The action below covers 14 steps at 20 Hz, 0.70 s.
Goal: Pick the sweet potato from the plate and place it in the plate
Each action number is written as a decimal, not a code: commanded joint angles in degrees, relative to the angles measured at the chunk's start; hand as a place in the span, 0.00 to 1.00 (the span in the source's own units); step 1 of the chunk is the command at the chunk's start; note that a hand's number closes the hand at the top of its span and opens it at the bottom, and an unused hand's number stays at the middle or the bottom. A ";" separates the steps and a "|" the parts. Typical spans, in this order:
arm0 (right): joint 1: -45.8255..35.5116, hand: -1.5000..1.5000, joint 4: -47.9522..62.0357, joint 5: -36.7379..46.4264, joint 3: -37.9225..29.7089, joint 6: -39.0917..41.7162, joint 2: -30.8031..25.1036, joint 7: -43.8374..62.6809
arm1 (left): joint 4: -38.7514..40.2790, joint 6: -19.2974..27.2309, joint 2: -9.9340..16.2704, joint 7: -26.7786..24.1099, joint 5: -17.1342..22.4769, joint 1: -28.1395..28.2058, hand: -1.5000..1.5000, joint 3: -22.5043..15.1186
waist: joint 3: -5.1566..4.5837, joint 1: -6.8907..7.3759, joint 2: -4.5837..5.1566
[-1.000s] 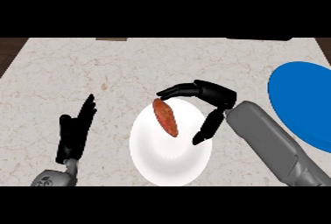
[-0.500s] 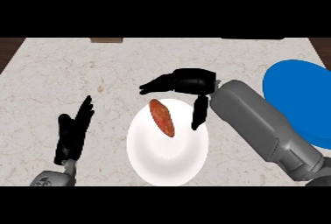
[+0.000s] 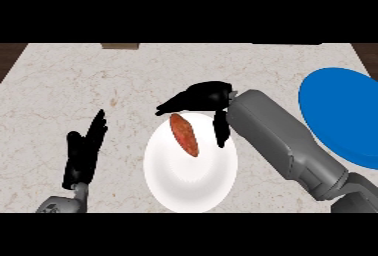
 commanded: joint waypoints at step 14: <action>2.65 0.00 7.82 13.55 -4.62 -1.90 7.64 -3.78 | -2.97 -1.86 -1.76 1.10 -2.17 2.23 0.50 1.73 | 0.01 -0.42 -0.11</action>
